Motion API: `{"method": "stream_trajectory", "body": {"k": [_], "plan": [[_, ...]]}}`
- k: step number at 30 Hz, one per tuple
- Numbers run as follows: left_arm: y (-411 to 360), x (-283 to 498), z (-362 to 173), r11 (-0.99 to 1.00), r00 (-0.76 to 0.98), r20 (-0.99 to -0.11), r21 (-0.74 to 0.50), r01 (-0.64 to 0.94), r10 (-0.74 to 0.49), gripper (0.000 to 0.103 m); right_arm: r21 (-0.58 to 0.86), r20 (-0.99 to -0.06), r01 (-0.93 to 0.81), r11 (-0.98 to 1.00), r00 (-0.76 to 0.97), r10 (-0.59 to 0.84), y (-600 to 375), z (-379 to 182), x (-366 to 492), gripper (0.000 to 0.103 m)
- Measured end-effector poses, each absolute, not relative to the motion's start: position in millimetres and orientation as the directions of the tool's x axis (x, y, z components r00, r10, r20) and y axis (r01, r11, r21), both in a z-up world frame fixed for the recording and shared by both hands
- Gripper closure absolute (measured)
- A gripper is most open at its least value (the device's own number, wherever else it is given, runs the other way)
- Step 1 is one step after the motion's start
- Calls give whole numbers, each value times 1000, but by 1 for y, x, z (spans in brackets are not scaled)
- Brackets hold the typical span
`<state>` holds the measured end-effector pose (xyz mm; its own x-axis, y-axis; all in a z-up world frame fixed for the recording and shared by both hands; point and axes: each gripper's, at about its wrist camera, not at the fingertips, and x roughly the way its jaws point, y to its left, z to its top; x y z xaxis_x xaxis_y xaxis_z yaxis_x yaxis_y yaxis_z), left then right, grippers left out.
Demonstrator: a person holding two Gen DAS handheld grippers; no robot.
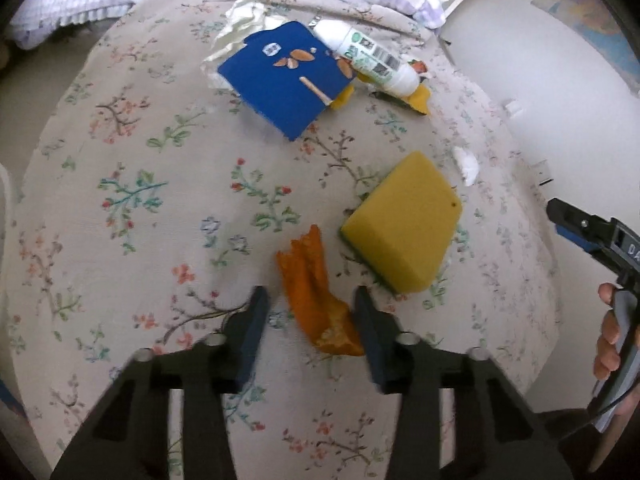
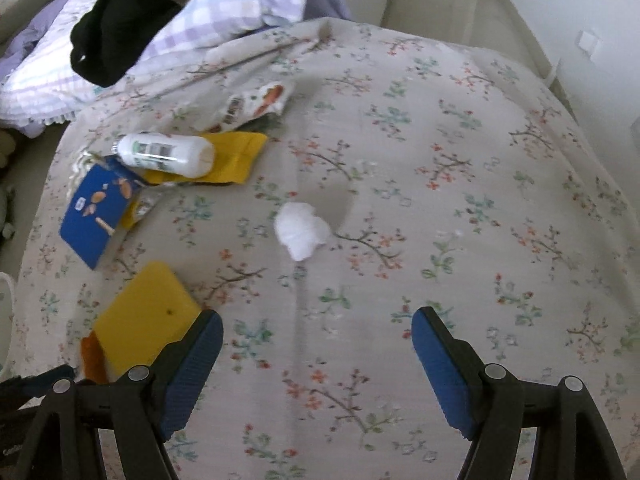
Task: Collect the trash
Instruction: 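Return to the bed and grasp the orange peel with the left tool, then grasp the yellow sponge with the right tool while the left tool holds the orange peel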
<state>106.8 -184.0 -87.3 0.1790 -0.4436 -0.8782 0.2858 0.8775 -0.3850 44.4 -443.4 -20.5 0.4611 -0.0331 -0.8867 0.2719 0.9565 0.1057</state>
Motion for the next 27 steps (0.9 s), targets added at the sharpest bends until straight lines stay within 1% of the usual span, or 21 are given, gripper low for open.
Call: {"method": "stream_trajectory", "body": {"k": [1, 3, 5, 8, 17, 24, 27], "plan": [[-185, 107, -88, 874, 172, -875, -395, 284, -452, 72, 108, -888, 275, 955, 459, -32, -445, -21, 44, 22], [-185, 107, -87, 869, 170, -873, -397, 296, -457, 80, 124, -888, 279, 952, 459, -18, -446, -21, 44, 22], [-182, 106, -83, 868, 174, -872, -395, 301, -458, 84, 137, -887, 276, 951, 463, -6, -445, -21, 45, 22], [-168, 104, -72, 874, 205, -870, -379, 305, -449, 89, 137, -885, 264, 955, 465, -1, -439, -20, 46, 22], [-104, 106, -46, 897, 296, -853, -369, 243, -431, 90, 190, -890, 234, 953, 452, 67, -409, -27, 61, 22], [-63, 106, -38, 909, 338, -845, -372, 189, -415, 91, 242, -895, 187, 952, 422, 145, -365, -37, 81, 22], [-49, 105, -35, 911, 352, -841, -374, 171, -411, 91, 246, -900, 175, 953, 407, 158, -347, -41, 87, 22]]}}
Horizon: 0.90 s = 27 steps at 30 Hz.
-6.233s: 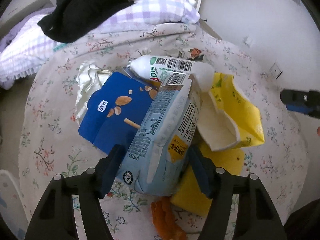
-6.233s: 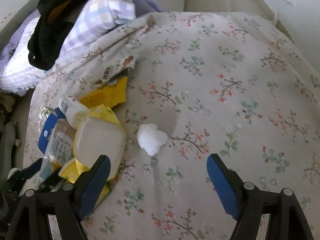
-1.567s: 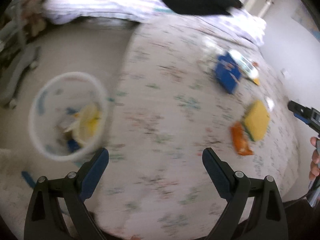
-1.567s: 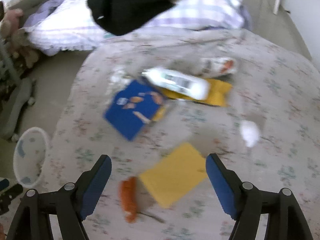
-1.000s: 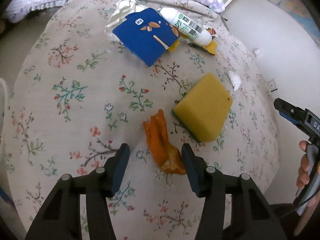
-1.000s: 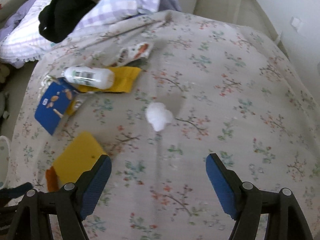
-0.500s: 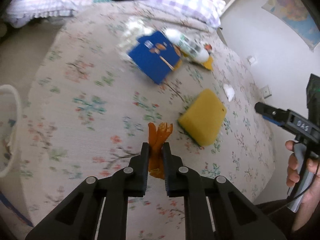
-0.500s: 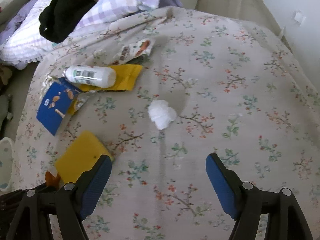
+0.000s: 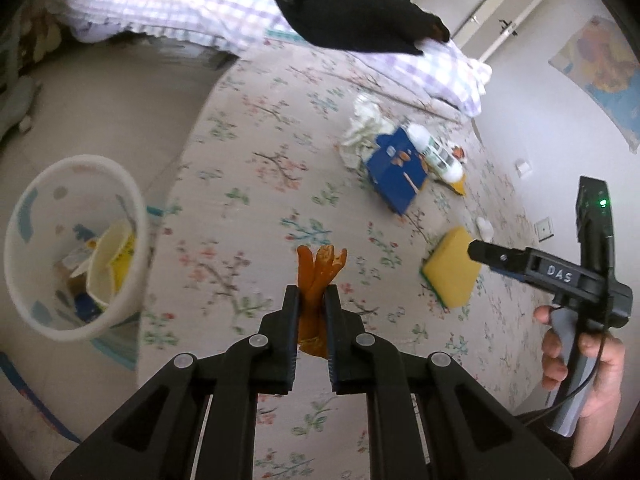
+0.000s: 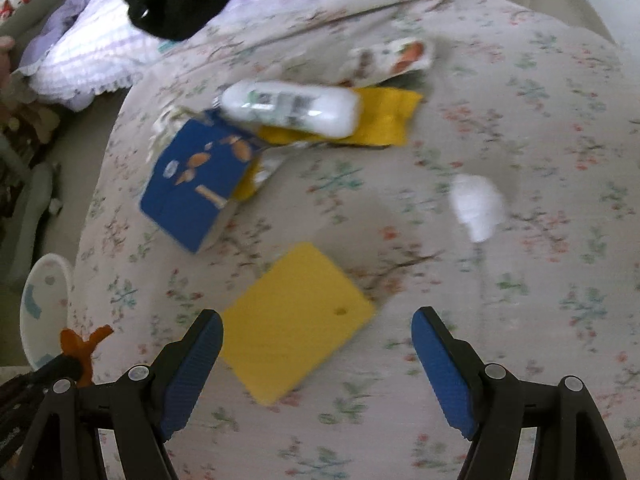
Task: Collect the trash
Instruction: 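Grasp the yellow sponge with the right tool while the left tool holds the orange peel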
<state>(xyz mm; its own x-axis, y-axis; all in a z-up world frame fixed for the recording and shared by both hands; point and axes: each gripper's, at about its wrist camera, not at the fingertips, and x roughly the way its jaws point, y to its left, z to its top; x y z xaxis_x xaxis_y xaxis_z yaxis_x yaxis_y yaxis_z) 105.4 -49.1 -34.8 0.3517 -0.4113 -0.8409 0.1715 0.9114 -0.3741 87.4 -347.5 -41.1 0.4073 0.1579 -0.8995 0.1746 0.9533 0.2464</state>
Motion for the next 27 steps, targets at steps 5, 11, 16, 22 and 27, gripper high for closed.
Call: {"method": "stream_trajectory", "body": {"k": [5, 11, 16, 22, 27], "plan": [[-24, 104, -30, 912, 375, -832, -388, 136, -409, 91, 280, -907, 169, 945, 369, 202, -321, -51, 99, 22], [-2, 104, -25, 911, 400, -821, -399, 106, -407, 91, 301, -914, 173, 938, 331, 232, -298, -64, 109, 22], [9, 104, -23, 907, 412, -814, -412, 86, -409, 91, 282, -922, 199, 939, 328, 207, -294, -66, 111, 19], [13, 105, -23, 906, 416, -813, -416, 73, -407, 91, 232, -932, 209, 950, 328, 156, -293, -67, 113, 20], [14, 106, -23, 906, 417, -812, -418, 71, -408, 91, 108, -936, 199, 974, 351, 33, -287, -60, 109, 20]]}}
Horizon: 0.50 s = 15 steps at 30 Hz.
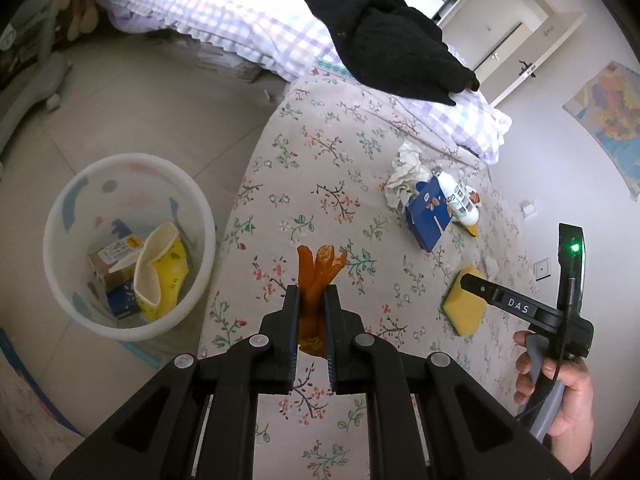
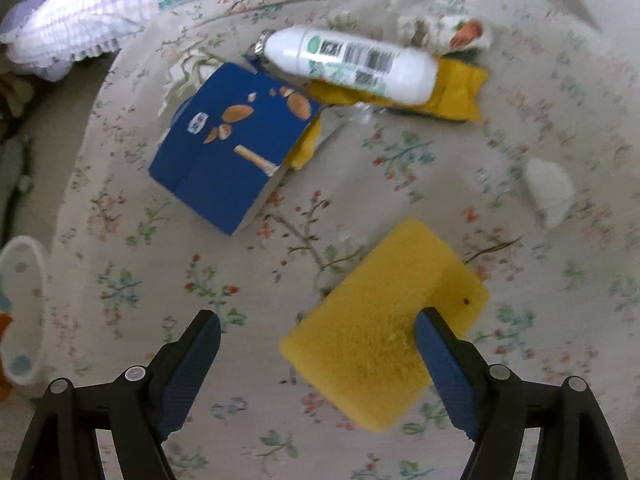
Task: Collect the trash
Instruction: 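Grasp the yellow sponge with the right tool while the left tool holds the orange peel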
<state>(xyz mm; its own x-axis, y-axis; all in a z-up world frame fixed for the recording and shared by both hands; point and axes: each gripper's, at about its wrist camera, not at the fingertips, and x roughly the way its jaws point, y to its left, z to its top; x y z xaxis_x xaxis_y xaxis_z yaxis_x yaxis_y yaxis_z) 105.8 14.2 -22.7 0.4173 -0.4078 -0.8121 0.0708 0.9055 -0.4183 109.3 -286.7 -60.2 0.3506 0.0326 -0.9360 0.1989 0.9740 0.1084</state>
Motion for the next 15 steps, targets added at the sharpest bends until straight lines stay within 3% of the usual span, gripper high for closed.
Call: {"method": "stream_trajectory", "body": {"k": [15], "plan": [[22, 106, -25, 908, 416, -818, -415, 52, -398, 91, -16, -956, 260, 965, 280, -91, -302, -81, 116, 19]]}}
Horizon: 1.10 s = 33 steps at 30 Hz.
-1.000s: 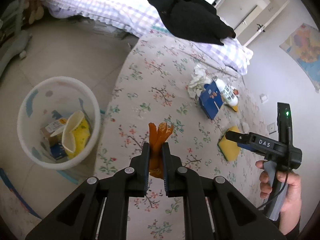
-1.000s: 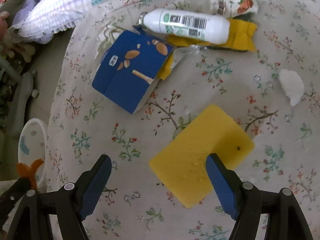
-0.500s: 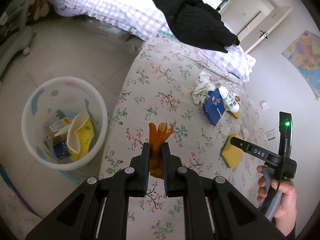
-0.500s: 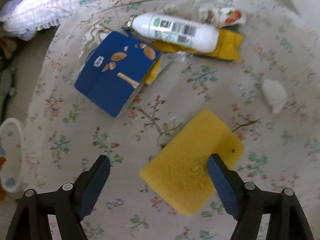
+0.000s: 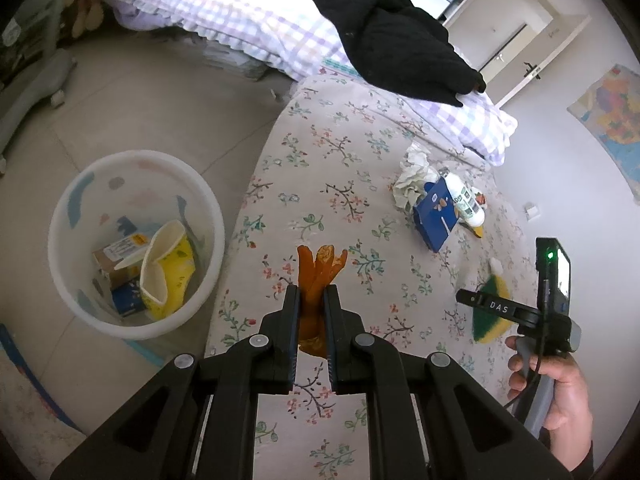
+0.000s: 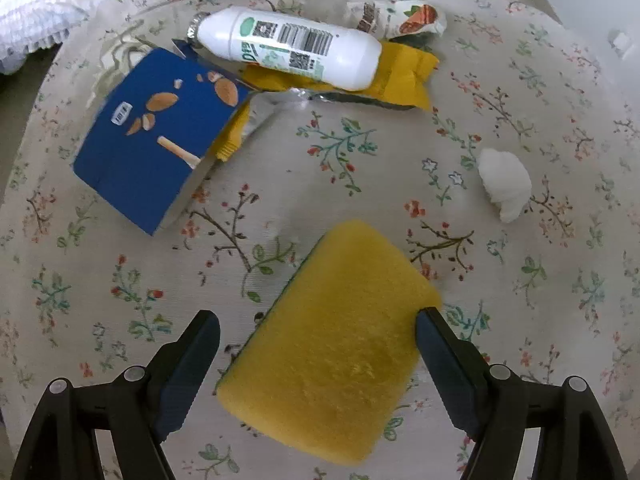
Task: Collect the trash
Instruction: 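Grasp the yellow sponge with the right tool while the left tool holds the orange peel, then carry the sponge and orange peel to the wastebasket and open both tools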
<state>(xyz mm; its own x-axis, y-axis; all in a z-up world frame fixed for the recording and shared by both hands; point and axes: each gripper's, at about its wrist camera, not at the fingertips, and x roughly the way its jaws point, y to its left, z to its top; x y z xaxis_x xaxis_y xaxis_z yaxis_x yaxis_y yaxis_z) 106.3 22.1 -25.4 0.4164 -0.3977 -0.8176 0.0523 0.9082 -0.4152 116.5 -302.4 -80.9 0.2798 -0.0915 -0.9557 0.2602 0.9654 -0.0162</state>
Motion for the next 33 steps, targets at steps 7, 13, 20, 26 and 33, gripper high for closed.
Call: {"method": "stream_trajectory", "body": {"k": [7, 13, 20, 26, 33], "plan": [[36, 106, -24, 904, 430, -812, -427, 23, -395, 91, -7, -977, 346, 938, 197, -79, -327, -99, 115, 25], [51, 106, -19, 896, 457, -799, -444, -9, -391, 91, 49, -977, 393, 918, 211, -38, -351, -95, 111, 50], [84, 106, -18, 894, 507, -796, -435, -102, -330, 91, 98, -955, 362, 927, 297, -15, -354, -77, 113, 72], [113, 111, -27, 901, 530, -808, -399, -170, -258, 91, 143, -925, 284, 948, 378, 26, -321, -54, 119, 72], [142, 119, -44, 899, 540, -816, -375, -225, -205, 90, 210, -902, 151, 966, 411, 132, -240, -46, 134, 72]]}}
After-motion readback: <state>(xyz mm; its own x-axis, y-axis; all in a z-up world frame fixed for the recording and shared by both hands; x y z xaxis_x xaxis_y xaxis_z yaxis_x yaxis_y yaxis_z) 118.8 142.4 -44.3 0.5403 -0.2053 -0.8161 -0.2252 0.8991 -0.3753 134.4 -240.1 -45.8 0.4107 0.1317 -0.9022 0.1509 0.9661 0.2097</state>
